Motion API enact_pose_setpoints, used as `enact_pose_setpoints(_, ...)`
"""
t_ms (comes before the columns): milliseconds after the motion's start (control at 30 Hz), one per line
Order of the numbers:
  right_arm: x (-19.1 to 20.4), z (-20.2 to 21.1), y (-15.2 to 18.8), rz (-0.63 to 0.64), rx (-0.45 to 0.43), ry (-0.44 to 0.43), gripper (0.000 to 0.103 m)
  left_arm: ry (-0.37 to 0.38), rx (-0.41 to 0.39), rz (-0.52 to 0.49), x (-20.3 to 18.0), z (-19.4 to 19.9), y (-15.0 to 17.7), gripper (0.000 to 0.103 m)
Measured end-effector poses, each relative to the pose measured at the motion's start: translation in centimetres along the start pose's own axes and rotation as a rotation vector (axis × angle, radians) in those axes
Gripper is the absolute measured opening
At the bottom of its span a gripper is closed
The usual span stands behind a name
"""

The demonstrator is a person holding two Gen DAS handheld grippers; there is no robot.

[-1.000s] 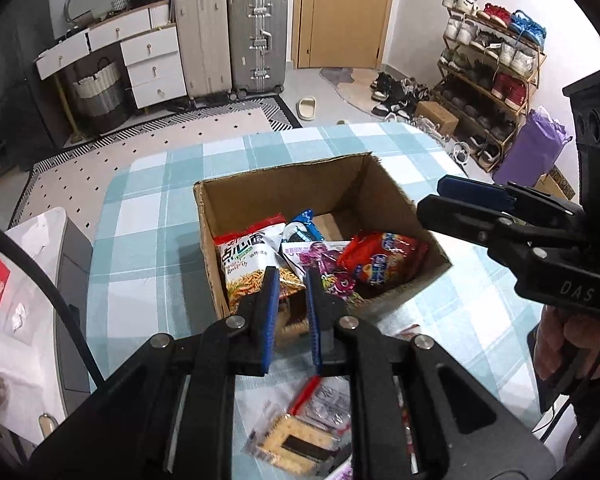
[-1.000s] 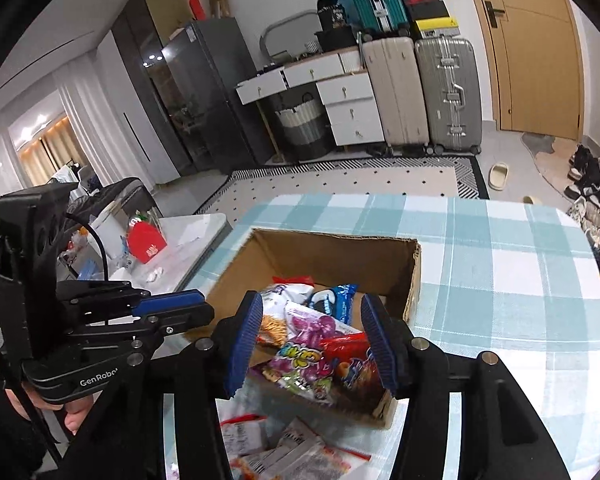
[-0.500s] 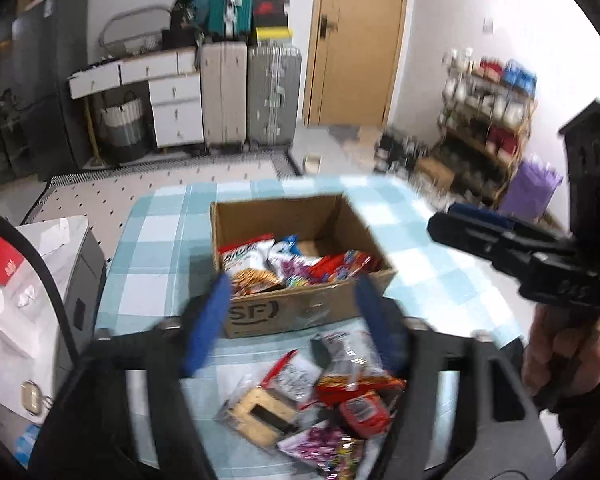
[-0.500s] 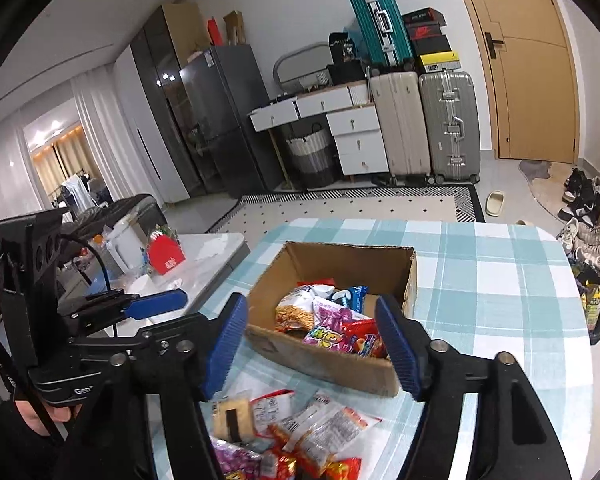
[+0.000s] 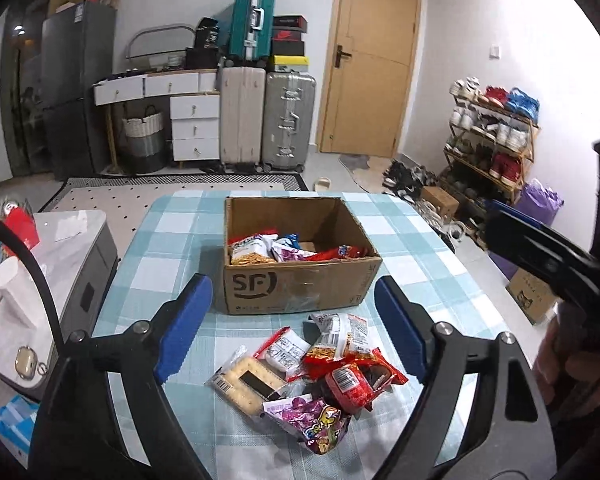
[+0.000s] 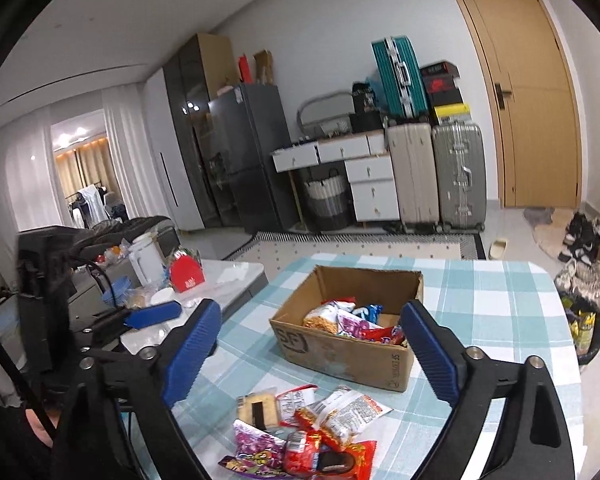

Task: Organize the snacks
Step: 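Withdraw both tools from the box back toward the snack pile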

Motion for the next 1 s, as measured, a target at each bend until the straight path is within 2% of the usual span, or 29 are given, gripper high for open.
enact_pose_setpoints(100, 0.7, 1.3, 0.9, -0.002, -0.031, 0.021, 0.1, -0.004, -0.036, 0.0, 0.2, 0.7, 0.9, 0.084)
enact_pose_setpoints(267, 1.0, 2.3, 2.2, -0.022, -0.04, 0.021, 0.102, -0.025, -0.019, 0.044, 1.1, 0.4, 2.5, 0.101)
enact_pose_setpoints(533, 0.3, 1.4, 5.0, -0.034, 0.001, 0.062, 0.102, -0.07, 0.019, 0.094, 3.6, -2.1, 5.4, 0.101)
enact_pose_setpoints(733, -0.5, -0.3, 8.1, -0.036, 0.071, 0.097, 0.102, -0.097, -0.006, 0.116, 4.8, -3.7, 8.3, 0.102)
enact_pose_setpoints(1000, -2.6, -3.0, 12.7, -0.092, 0.183, 0.114, 0.102, -0.121, 0.06, 0.118, 5.9, -7.1, 12.3, 0.102)
Point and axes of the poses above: each gripper's, at about its wrist camera, not at the fingertips, and z roughly against the way its jaws point, x to its left, y to its underside, the point moved 1 cm from there along -z, roughly the way its jaws point, and after that the axes turned 3 degrees about -z, right-handed, at the moved point
